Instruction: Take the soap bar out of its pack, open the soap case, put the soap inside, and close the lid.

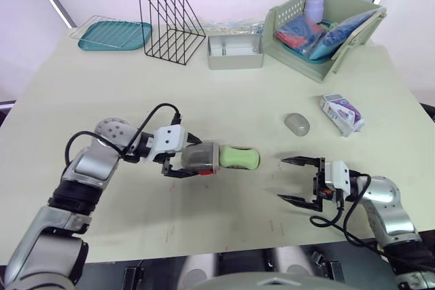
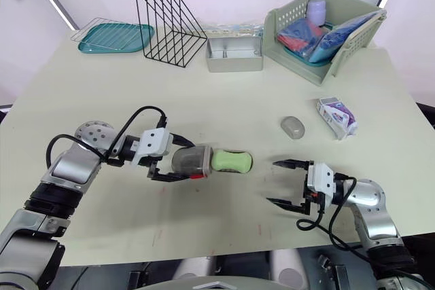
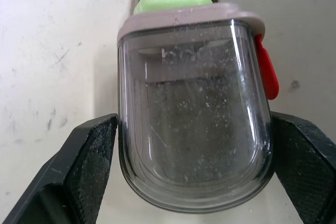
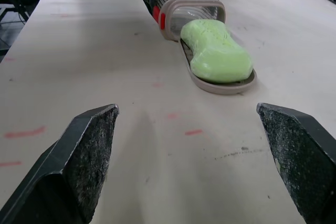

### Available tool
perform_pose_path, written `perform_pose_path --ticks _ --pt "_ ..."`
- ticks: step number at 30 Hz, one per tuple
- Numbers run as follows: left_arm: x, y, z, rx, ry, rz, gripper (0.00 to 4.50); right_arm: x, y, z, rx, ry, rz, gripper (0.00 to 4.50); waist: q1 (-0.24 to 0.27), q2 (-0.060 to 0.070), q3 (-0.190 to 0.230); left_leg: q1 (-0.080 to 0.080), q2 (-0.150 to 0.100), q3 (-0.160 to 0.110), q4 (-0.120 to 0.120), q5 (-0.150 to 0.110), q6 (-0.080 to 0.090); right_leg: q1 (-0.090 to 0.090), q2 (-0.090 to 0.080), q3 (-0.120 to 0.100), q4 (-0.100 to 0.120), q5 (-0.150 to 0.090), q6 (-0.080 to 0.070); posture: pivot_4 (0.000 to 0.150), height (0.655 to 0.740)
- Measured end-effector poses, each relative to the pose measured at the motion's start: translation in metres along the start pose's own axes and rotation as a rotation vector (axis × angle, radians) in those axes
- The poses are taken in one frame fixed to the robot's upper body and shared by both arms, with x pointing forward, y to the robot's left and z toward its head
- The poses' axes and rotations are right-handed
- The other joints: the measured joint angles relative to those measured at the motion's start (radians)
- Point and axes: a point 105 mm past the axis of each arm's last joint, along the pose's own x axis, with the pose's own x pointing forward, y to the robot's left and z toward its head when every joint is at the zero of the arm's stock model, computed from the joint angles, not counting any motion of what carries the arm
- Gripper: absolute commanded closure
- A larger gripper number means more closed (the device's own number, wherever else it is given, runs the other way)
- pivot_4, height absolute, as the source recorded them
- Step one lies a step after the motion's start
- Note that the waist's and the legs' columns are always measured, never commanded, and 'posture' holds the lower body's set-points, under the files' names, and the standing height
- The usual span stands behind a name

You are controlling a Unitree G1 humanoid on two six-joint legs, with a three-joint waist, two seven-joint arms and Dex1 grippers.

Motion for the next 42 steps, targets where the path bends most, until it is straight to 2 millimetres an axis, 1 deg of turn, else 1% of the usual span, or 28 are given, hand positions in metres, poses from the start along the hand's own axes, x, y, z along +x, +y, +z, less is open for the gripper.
perform_pose_path --ticks 9,13,14,15,16,23,26,29,31,33,35,39,42 --pt "0.001 0.001 -0.007 0.0 0.009 0.01 0.0 -0.002 0.0 0.0 0.007 0.003 -0.003 0.07 0.001 0.0 0.0 0.0 0.0 0.0 0.0 0.0 0.0 0.0 0.0 0.0 0.0 0.0 0.0 0.15 0.74" --pt "0.002 0.003 -0.007 -0.002 0.003 0.014 0.0 -0.004 0.002 -0.004 0.027 0.009 -0.007 0.07 0.002 0.0 0.0 0.0 0.0 0.0 0.0 0.0 0.0 0.0 0.0 0.0 0.0 0.0 0.0 0.15 0.74" --pt "0.001 0.003 -0.006 0.001 0.002 0.015 0.41 -0.004 0.002 -0.005 0.032 0.011 -0.008 0.0 0.002 0.0 0.0 0.0 0.0 0.0 0.0 0.0 0.0 0.0 0.0 0.0 0.0 0.0 0.0 0.15 0.74" --pt "0.001 0.004 -0.006 0.003 0.002 0.014 0.58 -0.004 0.003 -0.005 0.035 0.012 -0.008 0.0 0.001 0.0 0.0 0.0 0.0 0.0 0.0 0.0 0.0 0.0 0.0 0.0 0.0 0.0 0.0 0.15 0.74" --pt "0.001 0.004 -0.006 0.004 0.001 0.014 0.87 -0.005 0.003 -0.006 0.036 0.013 -0.009 0.0 0.001 0.0 0.0 0.0 0.0 0.0 0.0 0.0 0.0 0.0 0.0 0.0 0.0 0.0 0.0 0.15 0.74" --pt "0.002 0.004 -0.005 0.007 -0.002 0.014 0.87 -0.006 0.003 -0.006 0.031 0.013 -0.012 0.0 0.001 0.0 0.0 0.0 0.0 0.0 0.001 0.0 0.0 0.0 0.0 0.0 0.0 0.0 0.0 0.15 0.74" --pt "0.001 0.004 -0.005 0.006 -0.002 0.015 0.87 -0.002 -0.004 0.001 0.012 0.0 -0.007 0.0 0.0 0.0 0.0 0.0 0.0 0.0 0.001 0.0 0.0 0.0 0.0 0.0 0.001 0.0 0.0 0.15 0.74" --pt "0.001 0.004 -0.005 0.008 -0.002 0.016 0.87 0.007 -0.021 0.019 -0.013 0.002 0.01 0.0 -0.004 0.0 0.0 0.0 0.0 0.0 0.001 0.0 0.0 0.0 0.0 0.0 0.001 0.0 0.0 0.15 0.74" --pt "0.001 0.004 -0.004 0.01 -0.006 0.017 0.87 0.021 -0.036 0.035 -0.018 0.012 0.031 0.0 -0.004 0.0 0.0 0.0 0.0 0.0 0.001 0.0 0.0 0.0 0.0 0.0 0.002 0.0 0.0 0.15 0.74" --pt "0.001 0.004 -0.003 0.012 -0.012 0.017 0.87 0.038 -0.042 0.049 -0.025 0.03 0.069 0.0 -0.002 0.0 0.0 0.0 0.0 -0.001 0.001 0.0 0.0 0.0 0.0 -0.001 0.002 0.0 0.0 0.15 0.74" --pt "0.001 0.004 -0.003 0.009 -0.013 0.017 0.87 0.05 -0.041 0.051 -0.013 0.069 0.103 0.0 0.004 0.0 0.0 -0.002 -0.001 -0.003 0.001 0.0 0.0 0.0 0.0 -0.002 0.001 0.0 0.0 0.15 0.74" --pt "0.002 0.003 -0.002 0.006 -0.019 0.017 0.87 0.075 -0.035 0.044 0.032 0.169 0.162 0.0 0.004 0.0 0.0 -0.002 -0.002 -0.002 0.003 0.0 0.0 0.0 -0.001 -0.002 0.001 0.0 0.0 0.15 0.74" --pt "0.003 0.004 0.001 0.012 -0.026 0.018 0.87 0.083 -0.036 0.041 0.036 0.248 0.175 0.0 0.002 0.0 0.0 -0.002 -0.002 -0.003 0.003 0.0 0.0 0.0 -0.001 -0.002 0.001 0.0 0.0 0.15 0.74"
